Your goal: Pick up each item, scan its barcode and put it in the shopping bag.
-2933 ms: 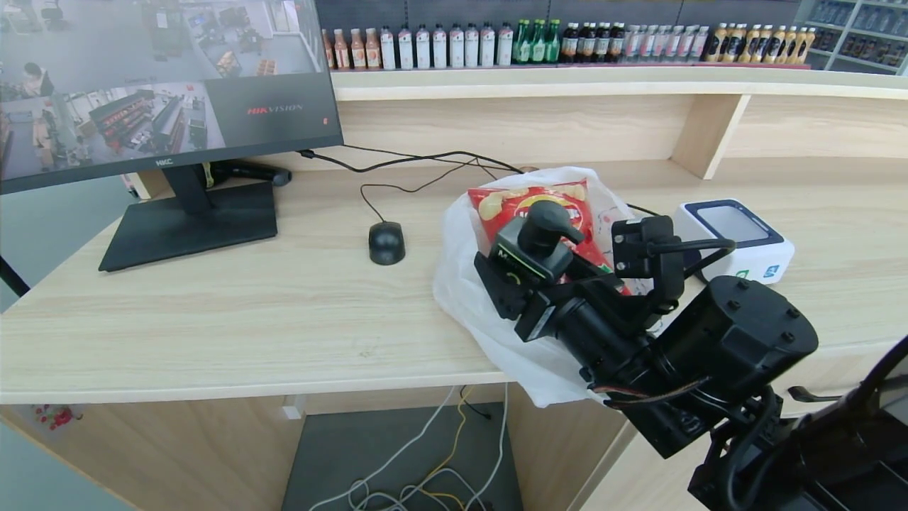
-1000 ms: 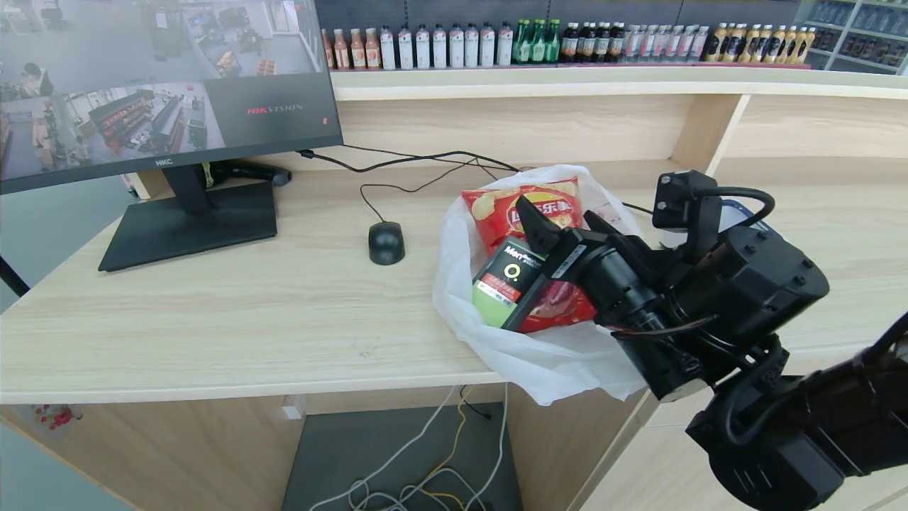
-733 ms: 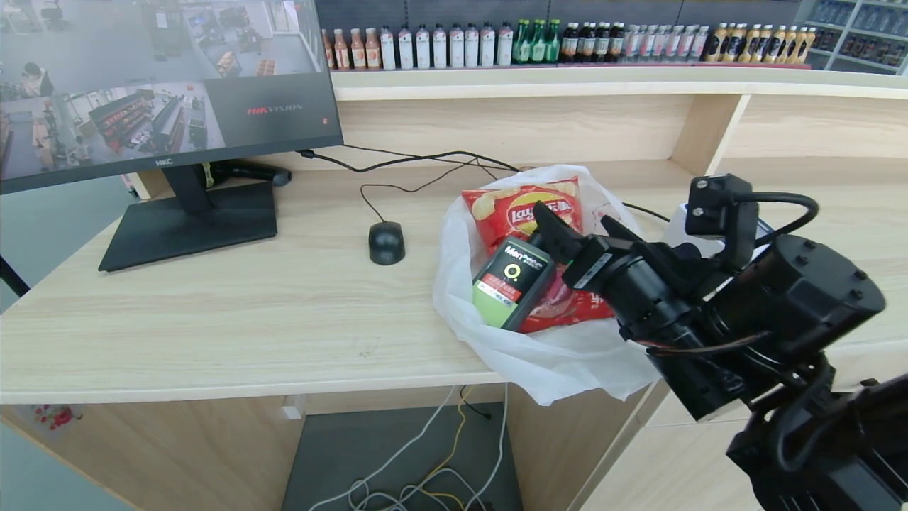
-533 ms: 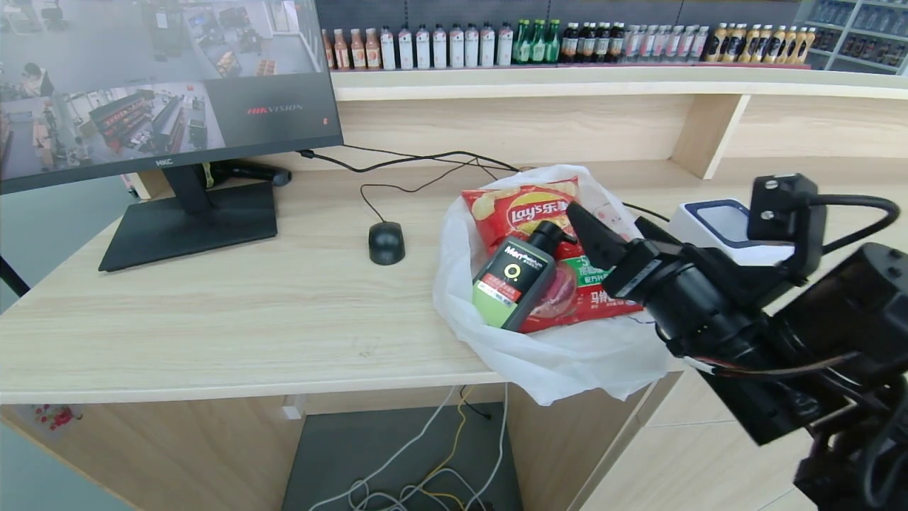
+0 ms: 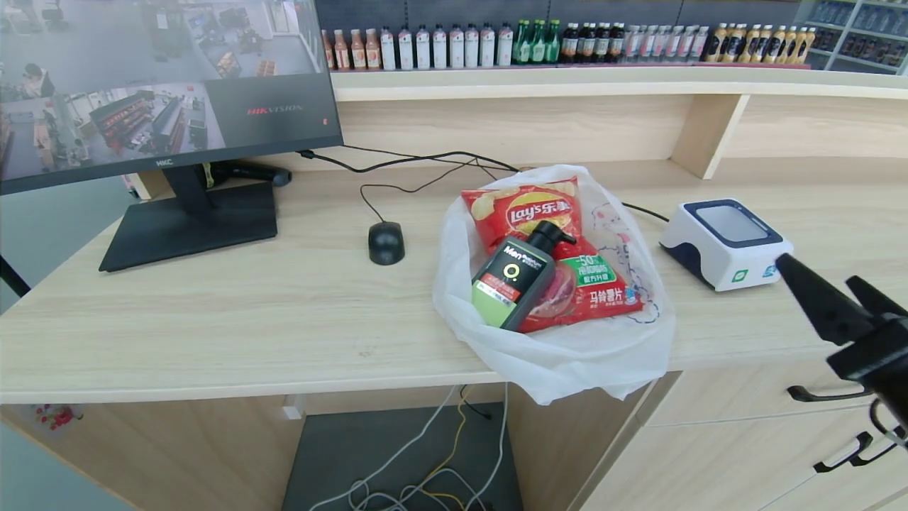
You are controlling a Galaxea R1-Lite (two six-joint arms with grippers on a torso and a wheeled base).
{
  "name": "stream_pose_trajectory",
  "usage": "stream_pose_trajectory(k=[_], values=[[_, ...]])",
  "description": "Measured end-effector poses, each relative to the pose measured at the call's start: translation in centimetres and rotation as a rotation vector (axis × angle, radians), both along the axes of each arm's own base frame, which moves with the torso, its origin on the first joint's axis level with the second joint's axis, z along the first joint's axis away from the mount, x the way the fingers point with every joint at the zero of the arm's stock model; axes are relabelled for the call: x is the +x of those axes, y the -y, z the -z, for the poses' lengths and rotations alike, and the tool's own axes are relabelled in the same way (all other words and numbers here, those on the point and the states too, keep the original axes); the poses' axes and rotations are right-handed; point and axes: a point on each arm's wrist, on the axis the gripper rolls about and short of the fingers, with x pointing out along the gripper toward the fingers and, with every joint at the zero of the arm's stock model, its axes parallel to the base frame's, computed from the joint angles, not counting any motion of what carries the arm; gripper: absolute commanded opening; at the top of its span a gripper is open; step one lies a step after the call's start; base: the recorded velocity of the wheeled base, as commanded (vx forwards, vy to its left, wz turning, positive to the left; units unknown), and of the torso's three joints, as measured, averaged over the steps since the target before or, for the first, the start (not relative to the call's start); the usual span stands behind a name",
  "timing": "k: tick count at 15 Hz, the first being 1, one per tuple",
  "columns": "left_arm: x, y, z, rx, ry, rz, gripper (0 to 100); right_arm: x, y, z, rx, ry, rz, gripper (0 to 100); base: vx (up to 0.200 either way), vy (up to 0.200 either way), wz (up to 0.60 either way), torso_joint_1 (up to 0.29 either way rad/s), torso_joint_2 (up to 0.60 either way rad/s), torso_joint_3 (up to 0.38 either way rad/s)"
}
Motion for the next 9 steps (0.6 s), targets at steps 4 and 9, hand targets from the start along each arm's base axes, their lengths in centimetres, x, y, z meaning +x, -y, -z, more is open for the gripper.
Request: stream_pose_trajectory(k=[4, 9], values=[[0.0, 0.0, 0.0, 0.000, 0.000, 0.001, 100, -3.6, 2.6, 0.0, -0.024, 0.051, 0.104, 100, 0.000, 0.000, 0.00, 0.000, 0.00, 0.000], [0.0, 0.0, 0.0, 0.000, 0.000, 0.001, 100, -8.1, 3.7, 3.4, -0.231, -0.162, -0.014, 100, 0.000, 0.000, 0.00, 0.000, 0.00, 0.000]])
